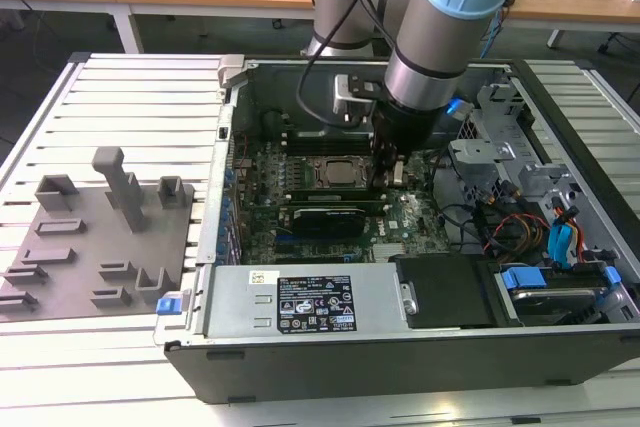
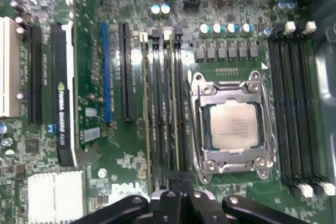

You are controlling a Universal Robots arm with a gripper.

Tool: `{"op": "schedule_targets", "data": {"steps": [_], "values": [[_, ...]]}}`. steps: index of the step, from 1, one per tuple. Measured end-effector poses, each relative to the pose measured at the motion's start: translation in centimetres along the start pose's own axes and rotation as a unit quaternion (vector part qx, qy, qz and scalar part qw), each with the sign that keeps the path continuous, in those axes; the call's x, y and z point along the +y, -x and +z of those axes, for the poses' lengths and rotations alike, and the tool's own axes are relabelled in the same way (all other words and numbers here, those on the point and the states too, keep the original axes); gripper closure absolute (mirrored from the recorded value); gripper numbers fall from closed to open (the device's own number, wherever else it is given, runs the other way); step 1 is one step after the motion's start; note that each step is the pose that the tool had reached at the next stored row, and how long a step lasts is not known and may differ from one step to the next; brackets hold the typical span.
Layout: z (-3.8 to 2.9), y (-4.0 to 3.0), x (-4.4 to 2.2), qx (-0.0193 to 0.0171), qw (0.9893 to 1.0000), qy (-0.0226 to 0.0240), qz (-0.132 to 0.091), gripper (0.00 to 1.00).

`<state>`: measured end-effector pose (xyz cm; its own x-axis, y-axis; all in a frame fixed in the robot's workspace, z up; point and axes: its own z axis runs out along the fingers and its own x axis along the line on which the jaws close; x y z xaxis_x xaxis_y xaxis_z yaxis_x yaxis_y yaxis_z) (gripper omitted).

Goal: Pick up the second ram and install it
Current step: 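Press down the second ram until it locks into place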

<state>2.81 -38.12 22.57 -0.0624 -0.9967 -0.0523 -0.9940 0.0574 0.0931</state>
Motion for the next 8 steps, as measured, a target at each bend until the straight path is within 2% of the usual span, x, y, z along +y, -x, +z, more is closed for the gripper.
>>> {"op": "schedule_targets", "data": {"steps": [2,3,4,5,7,8], "values": [[-0.32,-0.01,0.03,-0.0013,1.0000,-0.0003,0.000,0.89],[-0.58,-0.02,0.21,-0.0003,1.0000,-0.0005,0.000,0.89],[-0.54,-0.05,0.68,-0.0005,1.0000,-0.0014,0.000,0.89],[-0.46,-0.12,1.64,-0.0004,1.0000,-0.0028,0.000,0.89],[-0.38,-0.18,2.58,-0.0005,1.0000,-0.0040,0.000,0.89],[-0.28,-0.26,3.76,-0.0004,1.0000,-0.0054,0.000,0.89]]}}
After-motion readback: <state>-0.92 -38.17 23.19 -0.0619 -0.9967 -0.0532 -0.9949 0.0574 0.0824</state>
